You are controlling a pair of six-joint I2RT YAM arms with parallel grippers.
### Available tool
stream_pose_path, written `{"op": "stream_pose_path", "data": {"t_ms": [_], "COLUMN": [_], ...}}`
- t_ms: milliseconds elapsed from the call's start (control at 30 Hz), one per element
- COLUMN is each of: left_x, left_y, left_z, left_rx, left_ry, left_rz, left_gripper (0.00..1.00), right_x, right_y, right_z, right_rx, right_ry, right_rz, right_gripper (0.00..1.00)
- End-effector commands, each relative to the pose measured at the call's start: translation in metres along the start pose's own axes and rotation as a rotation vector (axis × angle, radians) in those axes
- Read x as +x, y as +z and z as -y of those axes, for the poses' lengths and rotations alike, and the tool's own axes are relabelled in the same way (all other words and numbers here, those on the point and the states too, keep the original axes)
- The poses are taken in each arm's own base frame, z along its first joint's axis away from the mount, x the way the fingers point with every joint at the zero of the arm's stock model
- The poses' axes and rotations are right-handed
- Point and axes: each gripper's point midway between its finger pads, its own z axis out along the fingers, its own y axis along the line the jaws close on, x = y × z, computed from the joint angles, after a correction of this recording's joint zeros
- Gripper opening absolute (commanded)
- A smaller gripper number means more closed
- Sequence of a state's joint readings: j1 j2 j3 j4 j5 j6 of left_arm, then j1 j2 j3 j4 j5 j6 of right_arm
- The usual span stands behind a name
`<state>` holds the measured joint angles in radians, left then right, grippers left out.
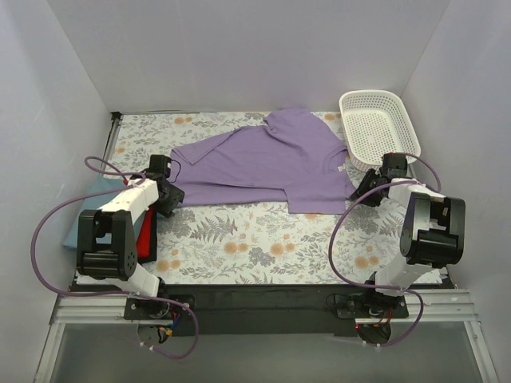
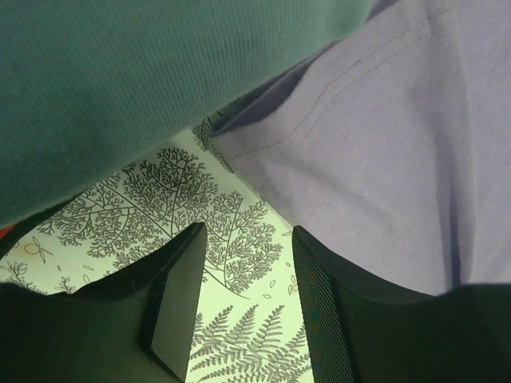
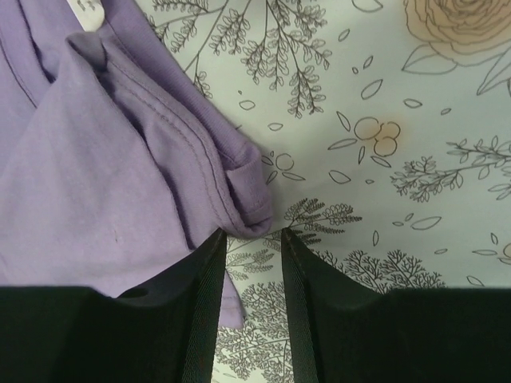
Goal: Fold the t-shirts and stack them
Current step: Fold the tshirt
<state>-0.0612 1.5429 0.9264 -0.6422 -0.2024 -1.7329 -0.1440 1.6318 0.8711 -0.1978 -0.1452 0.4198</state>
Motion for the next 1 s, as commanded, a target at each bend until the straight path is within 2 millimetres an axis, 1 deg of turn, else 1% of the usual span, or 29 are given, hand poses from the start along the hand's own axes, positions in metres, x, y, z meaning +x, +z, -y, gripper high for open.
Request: {"op": "stream_pose_path", "data": {"t_ms": [0, 267, 467, 633, 667, 800, 900, 933, 967], "left_x": [-0.012, -0.017, -0.023, -0.021, -0.02, -0.022, -0.021, -0.021, -0.021], "left_y": [0.003, 0.019, 0.024, 0.031, 0.031, 0.028, 0.028, 0.028, 0.028], "left_z": [0.004, 0.0, 0.0, -0.006, -0.007, -0.005, -0.006, -0.006, -0.007], "left_rx": [-0.005, -0.063, -0.086, -0.119, -0.12, -0.103, -0.105, -0.105, -0.105], "left_ry": [-0.019, -0.025, -0.045, -0.039, -0.046, -0.045, -0.046, -0.045, -0.044], "left_rz": [0.057, 0.088, 0.116, 0.114, 0.113, 0.121, 0.119, 0.117, 0.119], "left_gripper": [0.46, 0.46, 0.45, 0.41, 0.38, 0.33, 0.31, 0.3, 0.29], "right_x": [-0.008, -0.012, -0.014, -0.014, -0.014, -0.015, -0.013, -0.012, -0.011], "right_y": [0.005, 0.013, 0.014, 0.016, 0.016, 0.012, 0.011, 0.011, 0.011], "right_z": [-0.004, -0.008, -0.01, -0.009, -0.009, -0.01, -0.01, -0.01, -0.01], "right_rx": [-0.023, -0.047, -0.051, -0.047, -0.047, -0.053, -0.051, -0.052, -0.052], "right_ry": [0.006, 0.017, 0.015, 0.016, 0.017, 0.011, 0.009, 0.011, 0.015], "right_rz": [0.028, 0.023, 0.021, 0.021, 0.021, 0.036, 0.037, 0.035, 0.034], "right_gripper": [0.41, 0.41, 0.4, 0.37, 0.36, 0.35, 0.27, 0.17, 0.13]}}
